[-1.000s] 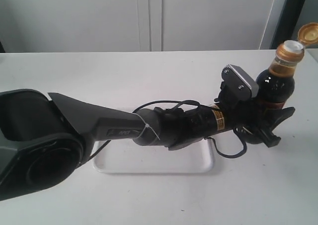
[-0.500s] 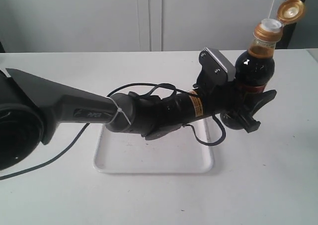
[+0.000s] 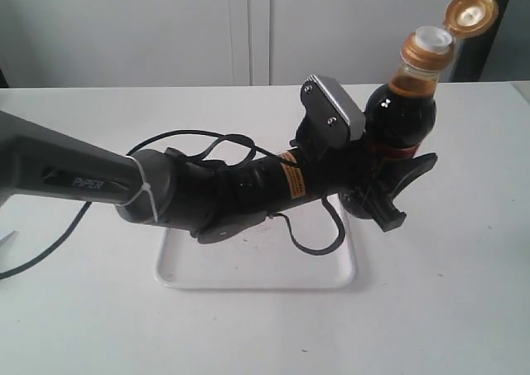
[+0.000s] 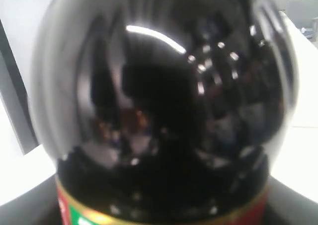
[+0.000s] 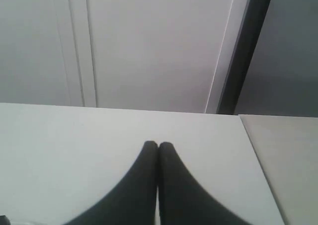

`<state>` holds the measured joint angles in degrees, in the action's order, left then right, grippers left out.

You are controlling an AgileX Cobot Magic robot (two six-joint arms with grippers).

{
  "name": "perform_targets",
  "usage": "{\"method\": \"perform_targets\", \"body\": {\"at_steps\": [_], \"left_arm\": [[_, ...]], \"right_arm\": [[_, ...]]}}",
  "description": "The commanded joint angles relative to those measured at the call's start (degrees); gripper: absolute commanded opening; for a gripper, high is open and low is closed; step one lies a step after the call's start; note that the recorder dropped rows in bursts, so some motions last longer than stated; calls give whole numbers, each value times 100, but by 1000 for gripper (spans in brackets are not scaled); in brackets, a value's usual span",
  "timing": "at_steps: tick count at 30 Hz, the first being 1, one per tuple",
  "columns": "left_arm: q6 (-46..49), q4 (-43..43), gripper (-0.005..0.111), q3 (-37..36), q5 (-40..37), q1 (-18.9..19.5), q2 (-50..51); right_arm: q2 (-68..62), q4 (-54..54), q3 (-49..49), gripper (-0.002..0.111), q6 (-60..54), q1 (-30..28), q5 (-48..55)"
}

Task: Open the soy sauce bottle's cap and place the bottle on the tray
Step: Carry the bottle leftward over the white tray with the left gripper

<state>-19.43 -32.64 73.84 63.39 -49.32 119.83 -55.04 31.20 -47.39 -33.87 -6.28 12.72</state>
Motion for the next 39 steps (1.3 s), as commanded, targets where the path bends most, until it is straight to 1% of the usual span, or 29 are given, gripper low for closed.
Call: {"method": "perform_targets", "body": {"at_steps": [1,4,8,15,18,20,23,30,39], "left_arm": [[85,291,0,-429,657,71,-453],[15,467,0,-855,657,214,-565],[145,476,0,-1181,657,350,-718],[406,511,0,-2028,657,485,-1338],[495,540,0,-2232,657,485,-1443],[498,641,0,-2432,657,485,-1520],[581,1084,0,-2772,657,510,-1695],[411,1474,0,-2940,657,689,-1886],[399,2344,0,-2940,657,689,-1756]], "right_arm": [[-5,25,15,0,-41,167,-30],[-5,12,15,0,-41,223,-37],[-5,12,15,0,-41,223,-37],[-5,12,15,0,-41,223,-49],[-5,12,15,0,-41,223,-49],[-5,12,15,0,-41,223,-38],[-5,32,15,0,-41,223,-37],[-5,27,15,0,-41,223,-20],[-5,27,15,0,-41,223,-42]]}}
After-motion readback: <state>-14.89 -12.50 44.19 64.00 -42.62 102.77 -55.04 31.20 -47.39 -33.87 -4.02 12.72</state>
